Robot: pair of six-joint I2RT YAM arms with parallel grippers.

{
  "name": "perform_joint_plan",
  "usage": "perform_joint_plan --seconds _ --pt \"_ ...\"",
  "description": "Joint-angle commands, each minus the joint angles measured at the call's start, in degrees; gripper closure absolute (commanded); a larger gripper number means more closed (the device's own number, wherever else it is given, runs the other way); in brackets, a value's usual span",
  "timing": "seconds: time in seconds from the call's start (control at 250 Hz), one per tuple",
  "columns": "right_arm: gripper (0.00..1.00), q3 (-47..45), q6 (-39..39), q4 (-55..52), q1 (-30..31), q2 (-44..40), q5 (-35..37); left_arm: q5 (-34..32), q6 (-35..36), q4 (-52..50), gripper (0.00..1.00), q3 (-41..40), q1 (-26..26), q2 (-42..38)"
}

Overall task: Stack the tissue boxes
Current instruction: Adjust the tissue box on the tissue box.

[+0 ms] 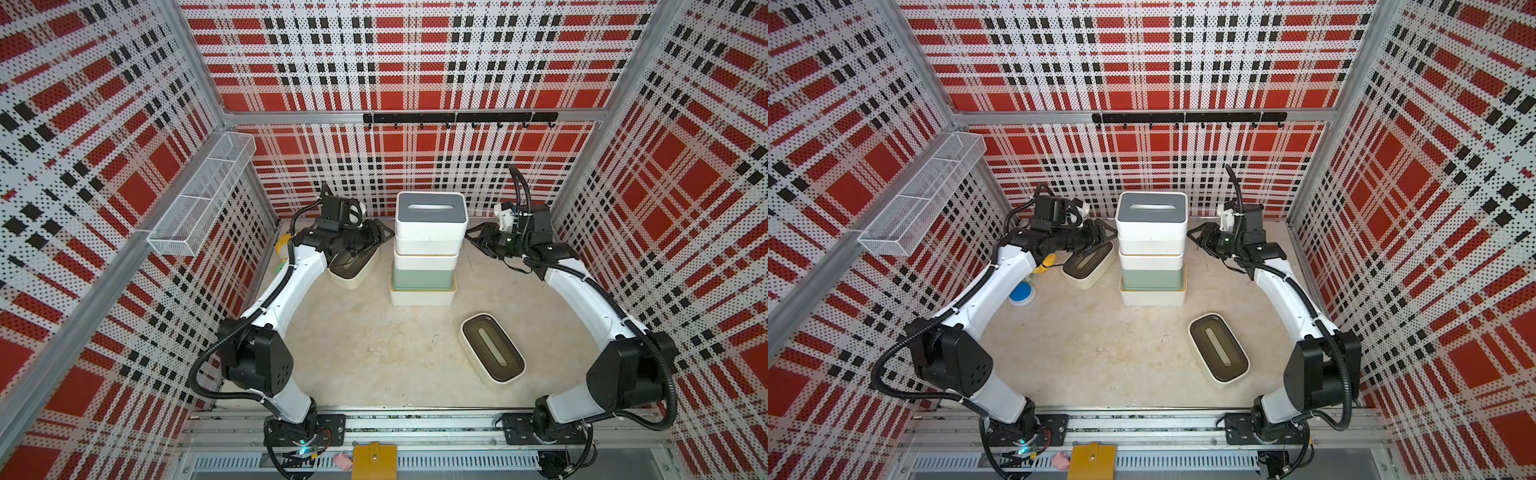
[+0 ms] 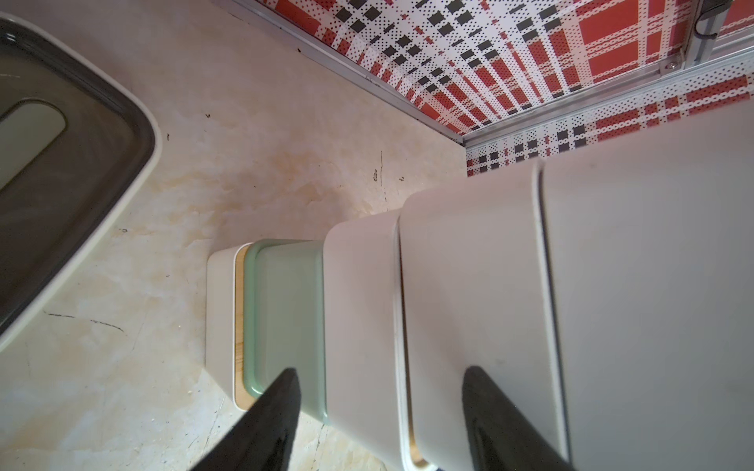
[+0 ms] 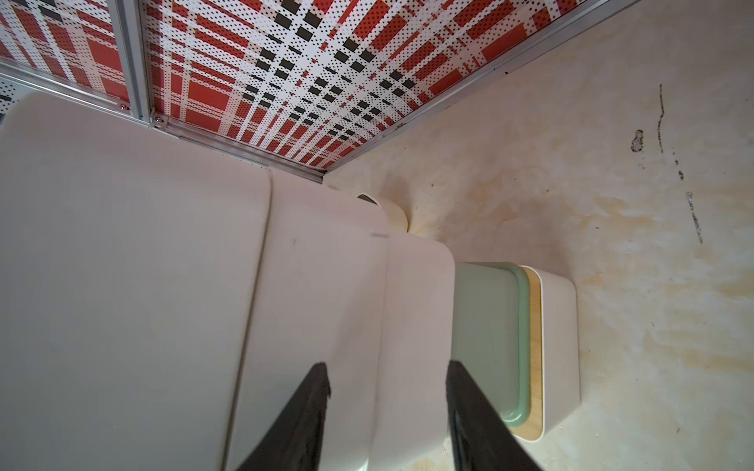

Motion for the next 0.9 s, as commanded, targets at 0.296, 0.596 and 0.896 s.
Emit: perform_joint_plan --seconds 0.296,0.596,0.896 --pt "0.51 4.3 -2.3 1.0 2.8 2.3 -1.3 -1.2 1.3 -1.0 0.33 -0.6 -0.8 -1.6" --pt "0.51 4.4 -2.0 0.5 3.4 1.4 -1.5 0.4 2.3 -0.9 0.32 -0.5 -1.0 -2.7" --pt "0.51 3.6 -1.9 0.7 4.2 0.1 -1.7 0.8 2.5 -0.9 0.31 -0.9 -2.8 -4.7"
